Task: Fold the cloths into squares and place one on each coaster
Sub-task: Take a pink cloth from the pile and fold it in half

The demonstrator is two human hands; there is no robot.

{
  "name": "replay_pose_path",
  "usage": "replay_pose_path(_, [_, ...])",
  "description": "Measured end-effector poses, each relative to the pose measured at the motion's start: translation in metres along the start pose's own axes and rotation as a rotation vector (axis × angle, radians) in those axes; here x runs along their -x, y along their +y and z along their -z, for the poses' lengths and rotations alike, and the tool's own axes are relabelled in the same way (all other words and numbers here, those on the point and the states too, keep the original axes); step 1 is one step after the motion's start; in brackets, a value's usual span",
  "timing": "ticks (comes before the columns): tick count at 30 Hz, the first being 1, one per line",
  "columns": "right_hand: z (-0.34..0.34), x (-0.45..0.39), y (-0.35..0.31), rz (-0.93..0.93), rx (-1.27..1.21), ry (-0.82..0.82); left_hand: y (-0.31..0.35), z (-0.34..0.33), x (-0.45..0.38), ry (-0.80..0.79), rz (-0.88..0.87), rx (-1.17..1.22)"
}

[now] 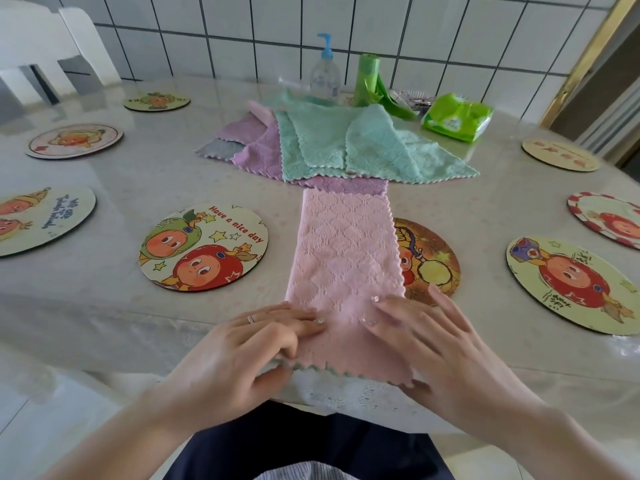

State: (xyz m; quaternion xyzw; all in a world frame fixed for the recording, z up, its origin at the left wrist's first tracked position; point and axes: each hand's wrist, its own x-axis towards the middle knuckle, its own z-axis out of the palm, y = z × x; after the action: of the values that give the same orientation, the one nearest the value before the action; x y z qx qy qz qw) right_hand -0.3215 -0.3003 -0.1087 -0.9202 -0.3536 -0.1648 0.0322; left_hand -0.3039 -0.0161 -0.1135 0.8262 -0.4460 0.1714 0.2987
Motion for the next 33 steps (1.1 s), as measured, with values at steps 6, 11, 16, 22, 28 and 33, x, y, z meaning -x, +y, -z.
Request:
replay_pose_path(6, [-0.008, 0.003, -0.002, 0.015, 0.114, -0.019, -0.01, -0.005, -0.007, -0.224, -0.012, -0.301])
replay_pose_path(11, [-0.002, -0.003, 0.005, 0.038, 0.068, -0.042, -0.016, 0.002, -0.024, -0.294, -0.078, -0.358])
replay_pose_path(16, [0.008, -0.011, 0.013, 0.04, -0.125, 0.171, -0.01, 0.011, -0.027, -0.24, -0.104, -0.205])
replay_pose_path(22, [0.041, -0.02, -0.002, -0.14, -0.579, 0.171, 0.012, 0.03, -0.034, -0.065, 0.086, 0.203])
replay_pose_path(28, [0.028, -0.044, 0.02, -0.535, -0.663, 0.183, -0.006, 0.024, -0.053, 0.064, 0.533, 0.376])
replay_pose_path(33, [0.013, -0.083, 0.055, -0.621, -0.628, 0.172, -0.045, 0.014, -0.083, 0.077, 0.629, 0.293])
